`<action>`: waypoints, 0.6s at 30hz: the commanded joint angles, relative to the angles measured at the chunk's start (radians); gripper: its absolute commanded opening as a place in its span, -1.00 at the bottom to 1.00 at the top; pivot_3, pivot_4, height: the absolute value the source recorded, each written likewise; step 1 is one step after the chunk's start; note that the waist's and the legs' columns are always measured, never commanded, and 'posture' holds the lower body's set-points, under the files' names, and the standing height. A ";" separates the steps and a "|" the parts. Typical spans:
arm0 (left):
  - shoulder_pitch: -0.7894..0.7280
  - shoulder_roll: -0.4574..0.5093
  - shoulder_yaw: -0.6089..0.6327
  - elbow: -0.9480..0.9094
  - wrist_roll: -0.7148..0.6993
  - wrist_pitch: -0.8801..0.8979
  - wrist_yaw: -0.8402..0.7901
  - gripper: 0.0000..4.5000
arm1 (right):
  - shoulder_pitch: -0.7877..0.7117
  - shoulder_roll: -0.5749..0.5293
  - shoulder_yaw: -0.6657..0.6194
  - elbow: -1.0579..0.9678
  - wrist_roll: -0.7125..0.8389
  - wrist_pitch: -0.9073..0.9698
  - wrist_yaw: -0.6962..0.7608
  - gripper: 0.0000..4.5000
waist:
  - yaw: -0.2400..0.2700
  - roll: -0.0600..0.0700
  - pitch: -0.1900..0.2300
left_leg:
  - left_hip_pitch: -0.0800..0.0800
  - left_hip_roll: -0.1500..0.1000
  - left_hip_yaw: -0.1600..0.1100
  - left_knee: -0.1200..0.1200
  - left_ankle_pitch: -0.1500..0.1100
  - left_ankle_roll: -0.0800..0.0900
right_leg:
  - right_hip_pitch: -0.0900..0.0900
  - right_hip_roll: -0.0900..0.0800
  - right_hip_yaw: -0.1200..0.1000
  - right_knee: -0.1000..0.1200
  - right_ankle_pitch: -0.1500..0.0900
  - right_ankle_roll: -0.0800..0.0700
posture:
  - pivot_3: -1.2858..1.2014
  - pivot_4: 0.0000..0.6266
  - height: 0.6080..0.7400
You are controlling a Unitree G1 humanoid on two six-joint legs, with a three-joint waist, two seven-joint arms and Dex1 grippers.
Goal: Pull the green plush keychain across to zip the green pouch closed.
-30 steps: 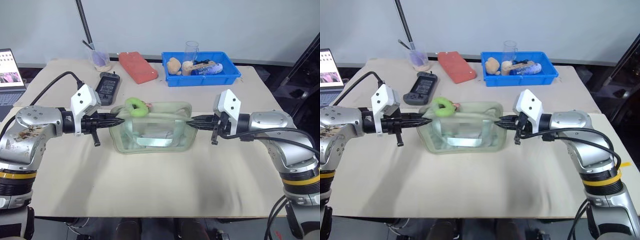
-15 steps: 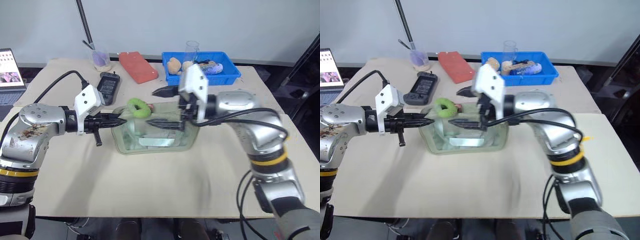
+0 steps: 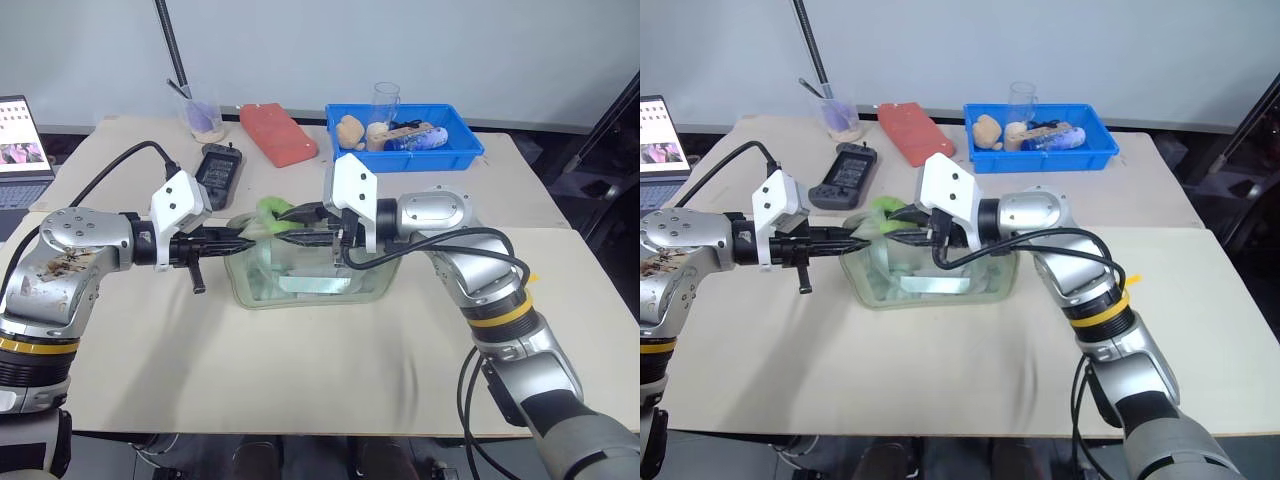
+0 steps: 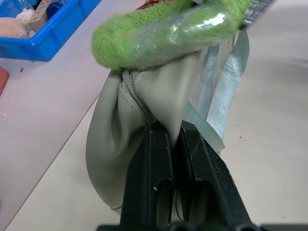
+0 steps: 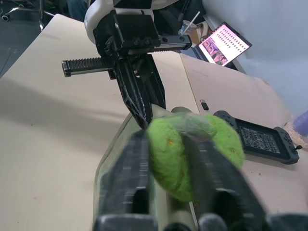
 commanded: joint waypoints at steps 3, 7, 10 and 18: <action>-0.010 -0.005 0.005 -0.008 0.000 -0.014 -0.009 -1.00 | -0.008 -0.013 -0.084 -0.045 0.053 0.029 -0.003 -0.97 | 0.001 0.000 0.000 | 0.000 0.000 0.000 0.000 0.000 0.000 | 0.000 0.000 0.000 0.000 0.000 0.000 | 0.03 -0.52 1.00; -0.009 -0.005 0.008 0.007 0.011 -0.027 -0.009 -1.00 | 0.002 -0.121 -0.171 -0.060 0.038 0.064 -0.021 -0.97 | 0.005 0.000 0.000 | 0.000 0.000 0.000 0.000 0.000 0.000 | 0.000 -0.001 0.000 -0.001 0.000 0.000 | 0.03 -0.52 1.00; 0.000 -0.001 0.012 0.012 0.017 -0.038 -0.009 -1.00 | 0.044 -0.227 -0.251 -0.062 0.045 0.085 -0.021 -0.97 | 0.008 0.000 0.000 | 0.000 0.000 0.000 0.000 0.000 0.000 | 0.000 -0.001 0.000 -0.002 0.000 0.000 | 0.03 -0.52 1.00; -0.013 0.010 0.009 0.090 0.052 -0.103 -0.027 -1.00 | 0.218 -0.453 -0.419 0.041 -0.002 0.048 -0.066 -0.97 | 0.003 0.000 0.000 | 0.000 -0.001 0.001 0.000 0.000 0.000 | 0.000 -0.001 0.000 -0.002 0.000 -0.001 | 0.03 -0.52 1.00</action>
